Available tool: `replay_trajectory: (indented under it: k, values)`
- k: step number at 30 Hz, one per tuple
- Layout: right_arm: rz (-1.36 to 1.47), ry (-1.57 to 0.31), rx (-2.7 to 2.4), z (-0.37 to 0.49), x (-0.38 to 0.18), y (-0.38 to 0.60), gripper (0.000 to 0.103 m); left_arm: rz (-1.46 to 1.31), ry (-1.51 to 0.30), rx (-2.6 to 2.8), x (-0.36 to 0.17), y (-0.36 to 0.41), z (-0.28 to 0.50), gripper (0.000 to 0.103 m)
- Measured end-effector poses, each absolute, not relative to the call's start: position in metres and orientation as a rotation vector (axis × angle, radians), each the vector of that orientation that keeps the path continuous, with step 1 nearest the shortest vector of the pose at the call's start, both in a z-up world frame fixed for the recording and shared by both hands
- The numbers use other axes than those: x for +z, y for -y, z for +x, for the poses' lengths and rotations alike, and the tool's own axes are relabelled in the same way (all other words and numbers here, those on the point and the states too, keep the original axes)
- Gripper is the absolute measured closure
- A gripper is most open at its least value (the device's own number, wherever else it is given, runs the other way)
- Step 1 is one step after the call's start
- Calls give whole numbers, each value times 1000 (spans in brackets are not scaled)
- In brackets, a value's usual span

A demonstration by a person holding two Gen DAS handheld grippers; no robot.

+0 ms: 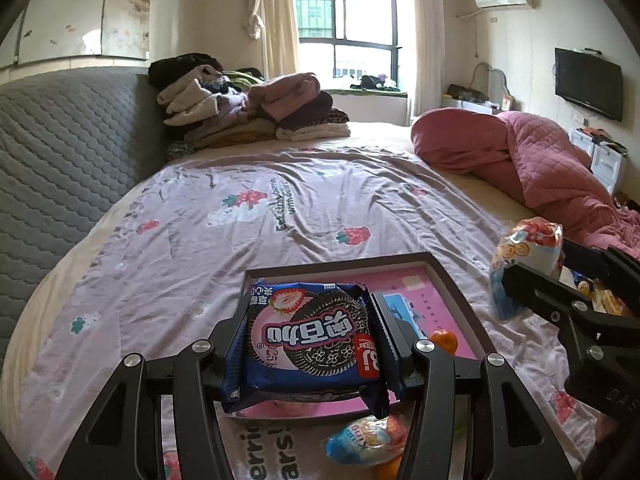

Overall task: Organize objects
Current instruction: 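Carry the cookie pack with the left tool while the right tool lowers the toy egg over the tray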

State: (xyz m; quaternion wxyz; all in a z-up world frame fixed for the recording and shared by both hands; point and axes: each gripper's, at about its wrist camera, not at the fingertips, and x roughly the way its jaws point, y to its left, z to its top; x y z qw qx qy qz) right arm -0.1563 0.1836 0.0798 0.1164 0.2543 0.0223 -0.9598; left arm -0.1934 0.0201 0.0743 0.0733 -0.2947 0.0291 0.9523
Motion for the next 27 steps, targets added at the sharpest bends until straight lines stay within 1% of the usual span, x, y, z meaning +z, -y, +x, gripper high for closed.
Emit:
replay_trajectory:
  k: [15,27]
  values:
    - [828,-48,-2795,-188,54,-189,42,-971,-107,2819,41,-36,-220,47]
    - [917,-48,-2768,-218,25,-187,42,-1080,-124,2772,2,-40,-244,47]
